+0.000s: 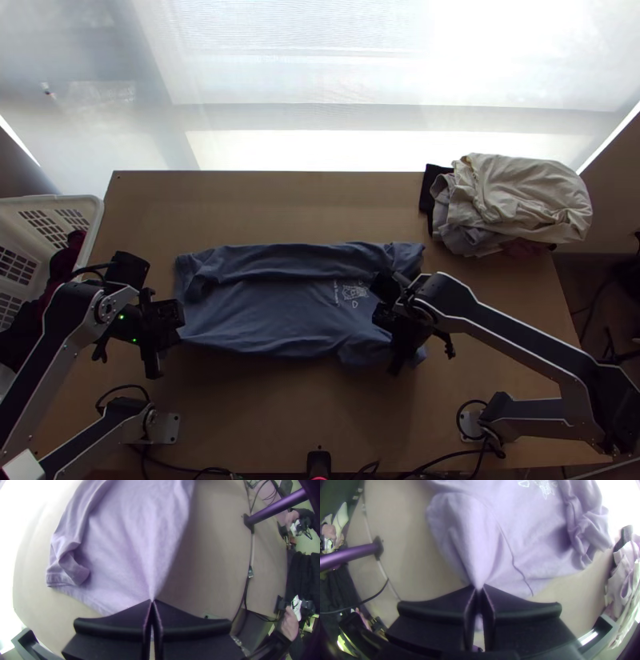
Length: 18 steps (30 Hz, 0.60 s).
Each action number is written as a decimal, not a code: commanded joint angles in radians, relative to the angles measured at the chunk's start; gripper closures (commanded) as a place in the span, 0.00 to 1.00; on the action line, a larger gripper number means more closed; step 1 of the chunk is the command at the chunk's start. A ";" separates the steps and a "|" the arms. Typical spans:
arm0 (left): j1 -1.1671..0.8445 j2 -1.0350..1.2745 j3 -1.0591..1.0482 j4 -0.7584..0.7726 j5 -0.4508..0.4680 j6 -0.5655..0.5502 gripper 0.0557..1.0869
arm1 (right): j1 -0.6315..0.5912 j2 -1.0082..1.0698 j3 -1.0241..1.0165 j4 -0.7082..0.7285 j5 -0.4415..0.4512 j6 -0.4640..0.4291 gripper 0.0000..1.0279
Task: Fold the t-shirt
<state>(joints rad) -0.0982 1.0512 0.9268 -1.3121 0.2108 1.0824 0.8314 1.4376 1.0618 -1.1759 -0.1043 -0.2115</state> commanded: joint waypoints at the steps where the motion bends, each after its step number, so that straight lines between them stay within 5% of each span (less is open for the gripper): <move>1: 0.138 0.056 -0.020 0.048 0.007 0.086 0.96 | -0.095 0.026 0.029 -0.007 -0.017 -0.054 0.97; 10: 0.176 0.380 0.201 0.155 0.010 0.008 0.95 | -0.327 0.261 0.287 -0.005 -0.051 -0.134 0.97; 18: 0.111 0.507 0.284 0.208 0.027 -0.049 0.94 | -0.331 0.382 0.408 -0.011 -0.055 -0.127 0.97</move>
<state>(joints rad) 0.0437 1.4437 1.1446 -1.1511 0.2287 1.0683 0.5331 1.7187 1.3720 -1.1835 -0.1547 -0.3309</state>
